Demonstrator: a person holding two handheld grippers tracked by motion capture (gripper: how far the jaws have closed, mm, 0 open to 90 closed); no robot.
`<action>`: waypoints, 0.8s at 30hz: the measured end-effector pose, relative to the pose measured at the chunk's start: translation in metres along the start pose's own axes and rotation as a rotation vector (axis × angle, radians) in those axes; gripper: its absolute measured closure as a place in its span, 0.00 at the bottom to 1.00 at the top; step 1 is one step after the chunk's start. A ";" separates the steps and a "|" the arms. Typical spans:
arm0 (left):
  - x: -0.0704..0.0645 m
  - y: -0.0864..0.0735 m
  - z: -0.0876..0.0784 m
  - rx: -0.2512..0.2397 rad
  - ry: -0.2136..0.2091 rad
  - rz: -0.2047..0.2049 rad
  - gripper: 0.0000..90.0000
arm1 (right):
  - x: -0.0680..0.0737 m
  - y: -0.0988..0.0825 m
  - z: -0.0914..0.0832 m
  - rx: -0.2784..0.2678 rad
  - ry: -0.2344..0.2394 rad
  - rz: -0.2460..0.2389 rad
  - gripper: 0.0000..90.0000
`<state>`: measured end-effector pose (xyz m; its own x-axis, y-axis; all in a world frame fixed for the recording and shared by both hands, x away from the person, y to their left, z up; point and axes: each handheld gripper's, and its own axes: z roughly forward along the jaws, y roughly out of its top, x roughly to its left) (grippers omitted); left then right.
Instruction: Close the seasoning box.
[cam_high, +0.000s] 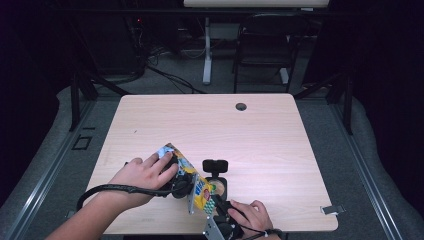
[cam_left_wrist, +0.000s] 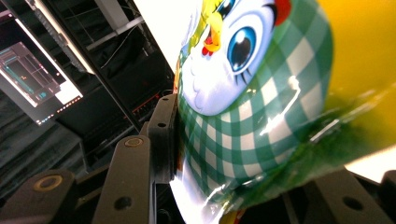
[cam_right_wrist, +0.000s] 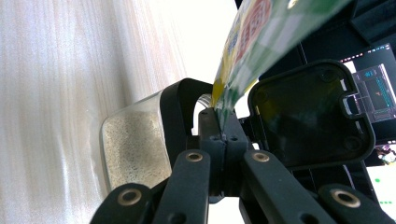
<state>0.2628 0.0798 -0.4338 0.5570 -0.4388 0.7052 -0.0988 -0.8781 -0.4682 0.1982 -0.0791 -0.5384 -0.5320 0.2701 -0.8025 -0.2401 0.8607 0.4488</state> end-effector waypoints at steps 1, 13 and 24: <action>0.000 0.000 0.000 0.000 0.000 0.000 0.65 | 0.000 0.000 0.000 0.000 0.000 0.000 1.00; 0.001 0.001 -0.001 0.008 0.010 0.014 0.65 | 0.000 0.000 0.000 -0.005 0.000 0.000 1.00; 0.001 0.001 -0.003 0.006 0.007 0.016 0.65 | 0.000 0.000 0.000 -0.011 0.001 -0.003 1.00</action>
<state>0.2610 0.0784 -0.4322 0.5492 -0.4538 0.7017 -0.1027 -0.8700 -0.4823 0.1979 -0.0786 -0.5385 -0.5324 0.2670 -0.8033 -0.2504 0.8568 0.4507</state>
